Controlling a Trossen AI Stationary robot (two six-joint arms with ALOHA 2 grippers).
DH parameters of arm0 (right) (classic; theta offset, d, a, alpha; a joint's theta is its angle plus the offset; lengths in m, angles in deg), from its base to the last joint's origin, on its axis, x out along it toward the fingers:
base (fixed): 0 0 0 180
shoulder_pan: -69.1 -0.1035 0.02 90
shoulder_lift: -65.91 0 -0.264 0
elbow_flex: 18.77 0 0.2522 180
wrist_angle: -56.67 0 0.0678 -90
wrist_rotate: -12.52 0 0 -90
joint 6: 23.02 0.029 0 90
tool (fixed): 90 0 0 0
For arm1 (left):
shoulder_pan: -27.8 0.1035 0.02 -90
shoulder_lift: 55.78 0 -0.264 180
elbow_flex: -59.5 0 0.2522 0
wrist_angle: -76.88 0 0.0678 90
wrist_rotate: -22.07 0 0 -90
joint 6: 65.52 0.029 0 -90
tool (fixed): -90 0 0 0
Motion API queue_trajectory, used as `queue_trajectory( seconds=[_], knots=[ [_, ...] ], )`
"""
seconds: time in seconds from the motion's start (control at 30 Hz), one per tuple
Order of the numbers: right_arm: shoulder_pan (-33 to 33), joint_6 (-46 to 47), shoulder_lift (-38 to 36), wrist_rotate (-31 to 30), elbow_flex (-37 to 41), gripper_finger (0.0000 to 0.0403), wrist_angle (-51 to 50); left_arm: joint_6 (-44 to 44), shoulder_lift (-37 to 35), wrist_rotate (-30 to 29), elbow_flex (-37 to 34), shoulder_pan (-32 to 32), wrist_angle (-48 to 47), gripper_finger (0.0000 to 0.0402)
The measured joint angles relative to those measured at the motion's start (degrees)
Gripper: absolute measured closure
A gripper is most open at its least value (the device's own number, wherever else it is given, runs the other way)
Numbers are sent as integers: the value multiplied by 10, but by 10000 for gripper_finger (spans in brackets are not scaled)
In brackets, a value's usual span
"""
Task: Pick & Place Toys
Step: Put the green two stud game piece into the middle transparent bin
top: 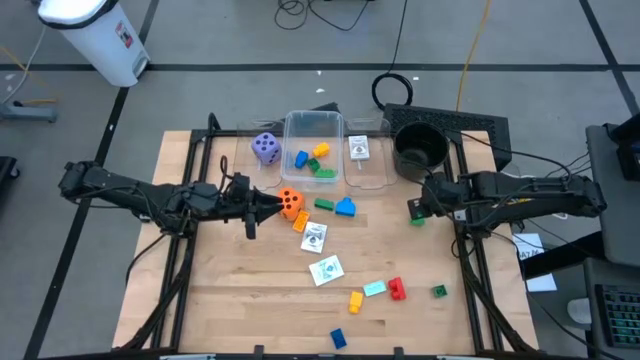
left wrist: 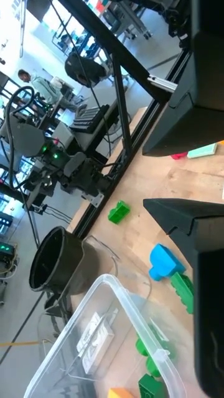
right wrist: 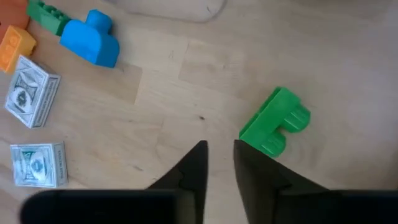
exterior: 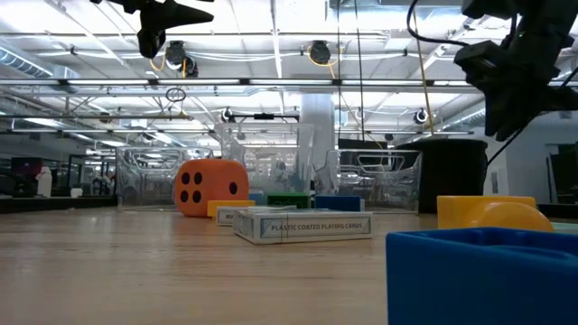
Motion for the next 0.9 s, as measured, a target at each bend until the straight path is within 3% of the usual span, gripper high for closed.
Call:
queue_trajectory(
  seconds=[0.47,0.67,0.9],
  knots=[
    [0,97,0,31,93,161,25,16,0,0,0,0,-1,279],
    [4,109,0,46,142,128,90,13,0,0,0,0,-2,279],
    [23,126,1,60,180,120,117,13,0,0,0,0,-2,279]
  ],
)
